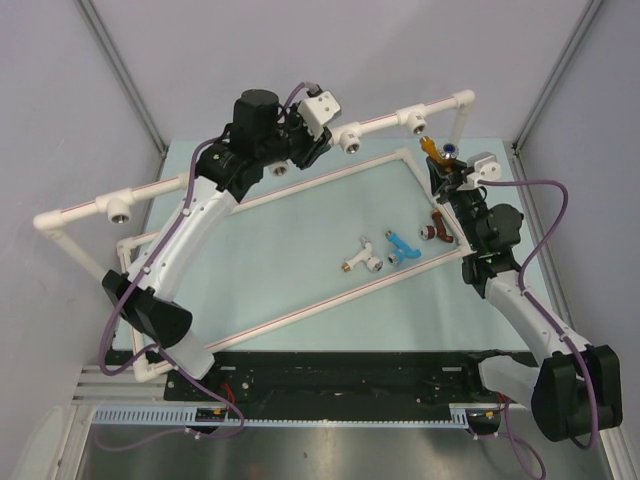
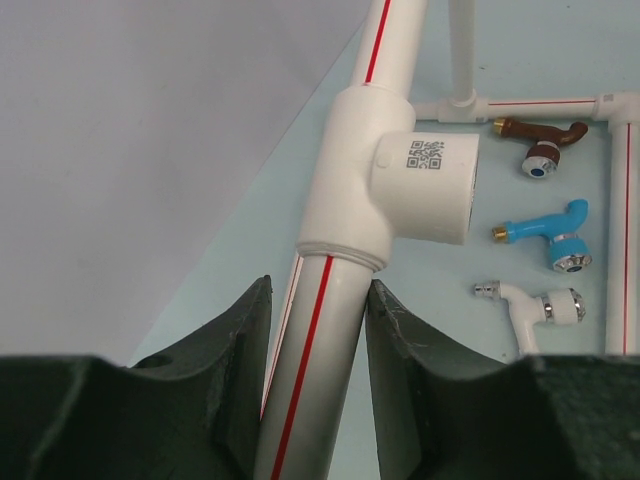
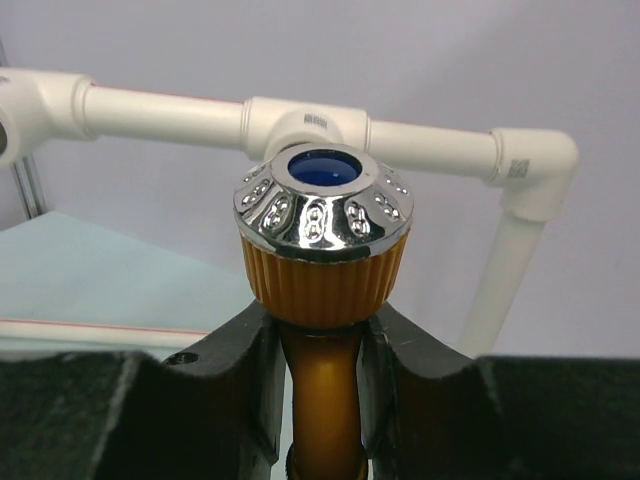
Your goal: Install the water faucets
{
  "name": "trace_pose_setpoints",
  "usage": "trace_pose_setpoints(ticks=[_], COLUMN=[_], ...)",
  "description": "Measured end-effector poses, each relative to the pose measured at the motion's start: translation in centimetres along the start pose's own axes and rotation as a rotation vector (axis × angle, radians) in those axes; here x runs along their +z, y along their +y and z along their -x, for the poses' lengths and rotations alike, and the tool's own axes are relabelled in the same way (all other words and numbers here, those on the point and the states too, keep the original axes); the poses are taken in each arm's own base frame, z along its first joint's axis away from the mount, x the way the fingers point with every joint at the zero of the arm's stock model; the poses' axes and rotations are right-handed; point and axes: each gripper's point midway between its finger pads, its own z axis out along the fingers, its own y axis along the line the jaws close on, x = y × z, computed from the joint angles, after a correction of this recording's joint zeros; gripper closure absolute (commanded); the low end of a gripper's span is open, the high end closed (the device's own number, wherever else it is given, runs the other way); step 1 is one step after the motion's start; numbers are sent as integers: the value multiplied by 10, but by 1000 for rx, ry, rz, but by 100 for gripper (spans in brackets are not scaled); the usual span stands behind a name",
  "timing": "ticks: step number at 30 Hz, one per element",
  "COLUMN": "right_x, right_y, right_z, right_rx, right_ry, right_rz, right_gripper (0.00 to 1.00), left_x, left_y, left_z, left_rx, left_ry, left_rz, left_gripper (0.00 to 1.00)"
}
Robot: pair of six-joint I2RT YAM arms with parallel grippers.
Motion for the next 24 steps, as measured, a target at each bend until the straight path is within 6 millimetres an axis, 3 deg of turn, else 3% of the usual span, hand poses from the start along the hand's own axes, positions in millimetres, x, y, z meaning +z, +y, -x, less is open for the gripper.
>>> trace_pose_setpoints(ticks=[8,17,24], right_x=[4,16,19], right_y=[-1,1,0], right_z=[26,4,7], right_rx=[5,37,34], right_ry=[-112,-102,-130], right_rz=[-6,6,5], right_gripper=[100,100,100], left_x=[0,0,0], left_y=[0,0,1], left_z=[0,0,0], left_rx=[-15,-26,-33], left_ry=[9,13,14], left_rz=[-4,-5,-5], left_gripper=[100,100,100])
